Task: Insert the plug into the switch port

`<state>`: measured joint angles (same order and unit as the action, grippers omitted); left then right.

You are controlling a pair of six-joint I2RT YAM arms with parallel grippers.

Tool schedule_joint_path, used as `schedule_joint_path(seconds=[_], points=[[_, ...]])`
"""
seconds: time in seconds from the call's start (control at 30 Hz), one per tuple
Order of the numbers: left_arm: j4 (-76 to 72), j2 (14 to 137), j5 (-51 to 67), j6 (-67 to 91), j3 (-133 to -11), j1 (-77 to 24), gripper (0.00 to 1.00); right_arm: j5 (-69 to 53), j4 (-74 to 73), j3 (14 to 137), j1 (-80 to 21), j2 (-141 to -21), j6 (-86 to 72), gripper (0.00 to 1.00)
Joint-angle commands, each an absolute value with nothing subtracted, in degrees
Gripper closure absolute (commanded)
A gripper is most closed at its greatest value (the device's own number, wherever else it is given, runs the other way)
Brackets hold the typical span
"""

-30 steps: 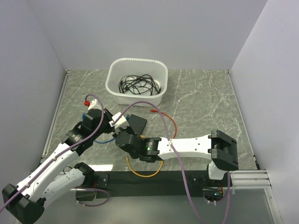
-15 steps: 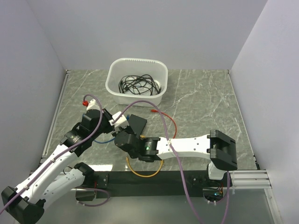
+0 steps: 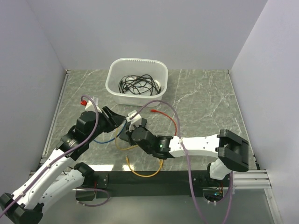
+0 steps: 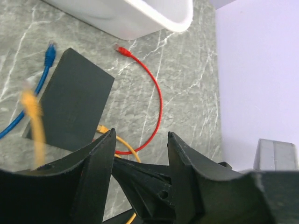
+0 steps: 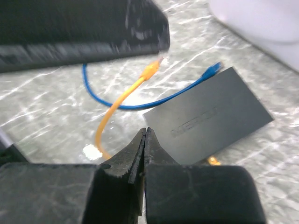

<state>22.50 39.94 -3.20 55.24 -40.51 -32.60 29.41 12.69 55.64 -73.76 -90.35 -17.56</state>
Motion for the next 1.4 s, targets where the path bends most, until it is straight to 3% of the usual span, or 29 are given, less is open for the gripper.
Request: schedule_joint_path(seconds=[0.0,0.27,0.3,0.33,0.37,0.47,0.53,1.17,1.27,1.37], points=[[19.2,39.2,-1.8,55.1,-41.1,-32.8,0.46,24.4,19.7,53.4,-72.7,-85.4,-20.6,1.0],[24.3,36.7,-10.2,52.6,-41.8,-32.7,0.42,18.0,17.6,53.2,-68.7,-84.4,-23.6,0.98],[25.2,36.0,-11.2,52.3,-42.0,-32.6,0.4,17.8,16.0,53.9,-68.8,-85.2,-23.4,0.9],[26.3,35.8,-12.4,52.0,-42.7,-32.5,0.4,17.1,15.0,56.1,-68.9,-86.0,-23.2,0.67],[27.4,35.5,-13.8,51.5,-42.9,-32.4,0.39,15.7,13.8,57.4,-68.8,-88.7,-23.7,0.58],[29.6,34.8,-15.4,50.4,-43.9,-31.6,0.36,12.1,10.6,62.3,-68.7,-94.2,-25.8,0.35],[30.4,34.6,-16.0,49.8,-44.5,-30.9,0.35,10.6,9.2,65.3,-68.8,-96.5,-27.4,0.3],[34.3,29.2,-19.1,50.4,-45.6,-29.5,0.35,3.7,5.5,75.8,-64.8,-112.3,-35.6,0.27],[34.0,28.5,-18.9,50.8,-44.9,-29.5,0.35,2.2,6.1,77.3,-64.2,-114.3,-36.5,0.29],[34.1,28.3,-18.6,51.0,-44.2,-29.4,0.35,0.5,6.9,78.1,-63.8,-115.7,-37.2,0.39]])
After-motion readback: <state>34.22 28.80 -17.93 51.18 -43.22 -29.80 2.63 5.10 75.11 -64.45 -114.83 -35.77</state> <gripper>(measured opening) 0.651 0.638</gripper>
